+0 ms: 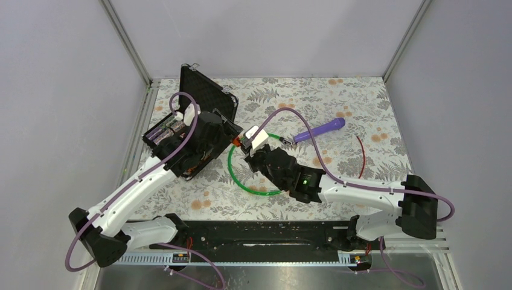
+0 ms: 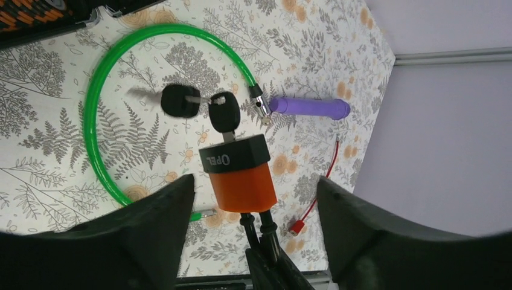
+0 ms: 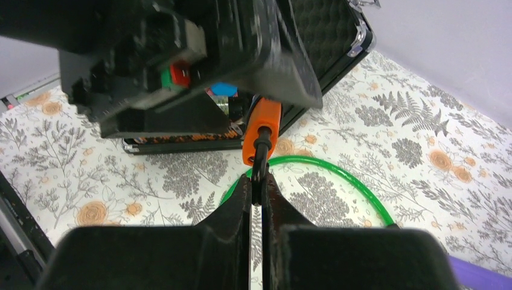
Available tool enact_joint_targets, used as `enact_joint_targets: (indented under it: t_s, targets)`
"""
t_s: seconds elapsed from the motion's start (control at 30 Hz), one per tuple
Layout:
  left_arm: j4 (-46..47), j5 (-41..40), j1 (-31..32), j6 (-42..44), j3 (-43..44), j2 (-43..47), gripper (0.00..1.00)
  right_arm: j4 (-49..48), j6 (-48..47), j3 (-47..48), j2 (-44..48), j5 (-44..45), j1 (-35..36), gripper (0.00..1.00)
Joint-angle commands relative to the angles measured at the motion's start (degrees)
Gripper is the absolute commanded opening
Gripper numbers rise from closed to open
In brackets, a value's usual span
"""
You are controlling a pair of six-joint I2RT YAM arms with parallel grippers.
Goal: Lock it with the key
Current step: Lock the lock.
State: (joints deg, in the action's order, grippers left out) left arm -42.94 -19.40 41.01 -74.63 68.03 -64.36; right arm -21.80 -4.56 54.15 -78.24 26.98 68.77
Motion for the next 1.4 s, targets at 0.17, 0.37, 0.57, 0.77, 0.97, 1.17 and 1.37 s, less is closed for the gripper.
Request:
enact_joint_targets:
  t_s: [0.17, 0.37, 0.57, 0.77, 0.97, 1.17, 1.37]
  targets:
    - [6.4, -4.1, -0.5, 8.9, -3.8, 6.7, 0.96, 10.1, 4.2, 5.6, 6.5, -0.3, -0.2, 0.00]
    - [16.1, -2.2, -1.5, 24.3, -9.3, 13.8, 0.99, 16.3, 8.3, 6.4, 10.8, -2.5, -0.4, 0.00]
    - [34.2, 17.4, -2.5, 44.4, -15.3, 22.1, 0.99, 21.4, 8.8, 5.8, 17.0, -10.5, -1.7, 0.00]
    - [33.0, 46.3, -2.5, 60.5, -12.0, 22.5, 0.99, 29.5, 4.9, 5.5, 23.5, -26.5, -8.4, 0.00]
    - [34.8, 55.0, -2.5, 68.3, -11.8, 20.5, 0.99, 35.2, 1.8, 8.5, 26.2, -32.5, -9.8, 0.00]
    - [41.5, 60.8, -2.5, 64.5, -11.1, 15.0, 0.97, 34.2, 4.2, 8.5, 29.0, -36.3, -9.8, 0.00]
    - [56.6, 71.9, -2.5, 53.3, -13.5, 11.2, 0.84, 29.5, 8.3, 6.7, 33.7, -36.8, -9.9, 0.00]
